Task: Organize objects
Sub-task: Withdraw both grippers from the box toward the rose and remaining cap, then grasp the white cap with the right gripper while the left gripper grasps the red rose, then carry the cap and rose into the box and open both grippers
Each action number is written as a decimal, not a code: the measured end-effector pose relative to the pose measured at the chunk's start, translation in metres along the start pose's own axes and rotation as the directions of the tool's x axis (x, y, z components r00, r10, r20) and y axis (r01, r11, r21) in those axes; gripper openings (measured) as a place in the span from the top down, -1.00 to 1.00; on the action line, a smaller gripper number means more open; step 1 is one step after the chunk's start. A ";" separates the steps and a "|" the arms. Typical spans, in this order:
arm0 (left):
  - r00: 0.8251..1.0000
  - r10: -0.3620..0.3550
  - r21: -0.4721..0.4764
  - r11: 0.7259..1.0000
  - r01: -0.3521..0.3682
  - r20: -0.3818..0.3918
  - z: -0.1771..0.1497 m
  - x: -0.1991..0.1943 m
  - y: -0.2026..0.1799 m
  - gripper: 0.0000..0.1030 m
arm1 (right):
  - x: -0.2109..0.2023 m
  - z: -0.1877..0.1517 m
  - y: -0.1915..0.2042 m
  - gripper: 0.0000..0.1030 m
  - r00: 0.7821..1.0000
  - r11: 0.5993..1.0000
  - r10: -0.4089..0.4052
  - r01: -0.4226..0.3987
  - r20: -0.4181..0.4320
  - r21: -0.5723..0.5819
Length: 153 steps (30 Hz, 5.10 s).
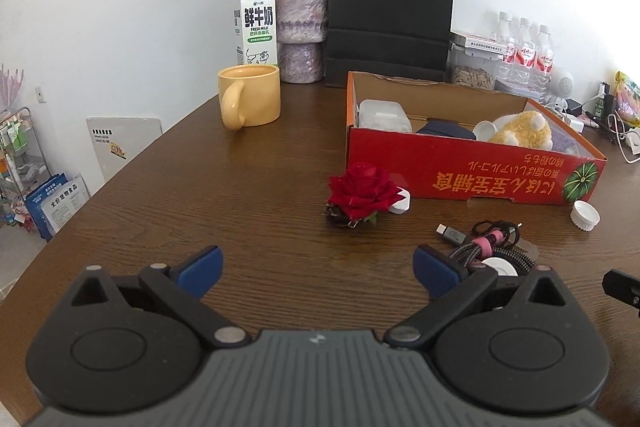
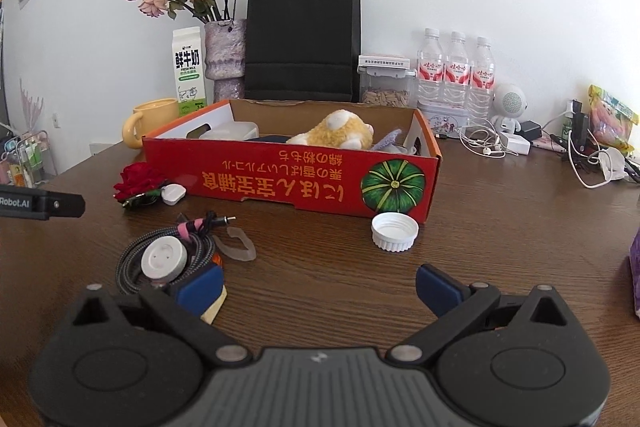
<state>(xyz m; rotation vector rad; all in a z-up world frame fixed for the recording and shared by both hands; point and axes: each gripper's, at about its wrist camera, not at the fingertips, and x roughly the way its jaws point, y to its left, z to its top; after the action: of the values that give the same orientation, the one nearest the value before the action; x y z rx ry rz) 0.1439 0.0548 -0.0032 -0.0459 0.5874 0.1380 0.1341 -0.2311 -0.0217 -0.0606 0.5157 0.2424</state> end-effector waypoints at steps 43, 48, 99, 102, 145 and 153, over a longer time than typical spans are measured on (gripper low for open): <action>0.998 0.022 0.050 0.999 -0.019 -0.065 0.017 0.056 0.015 -1.00 | 0.058 0.019 -0.044 -1.00 0.988 0.992 -0.125 0.125 -0.090 -0.013; 0.998 0.005 0.068 0.998 -0.002 -0.056 0.025 0.061 0.006 -1.00 | 0.069 0.021 -0.045 -0.99 0.987 0.992 -0.130 0.129 -0.095 -0.017; 0.990 -0.143 0.126 0.982 0.143 -0.011 0.056 0.056 -0.033 0.13 | 0.073 0.050 -0.039 0.24 0.998 0.999 -0.026 0.025 -0.051 -0.019; 0.989 -0.147 0.125 0.981 0.146 0.004 0.059 0.047 -0.034 0.13 | 0.065 0.054 -0.034 0.24 0.999 1.000 -0.021 0.021 -0.032 -0.022; 0.983 -0.180 0.106 0.979 0.175 0.036 0.131 0.165 -0.082 0.12 | 0.177 0.139 0.004 0.23 0.994 0.995 0.052 -0.044 0.095 -0.087; 0.992 -0.121 0.077 0.990 0.119 0.020 0.139 0.168 -0.077 -1.00 | 0.180 0.139 -0.006 -0.72 0.997 0.998 0.010 -0.005 0.079 -0.058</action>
<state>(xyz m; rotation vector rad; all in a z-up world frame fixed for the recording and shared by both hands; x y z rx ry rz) 0.3699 0.0095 0.0193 -0.0061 0.5635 -0.0010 0.3540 -0.1816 0.0102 -0.1050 0.4303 0.2661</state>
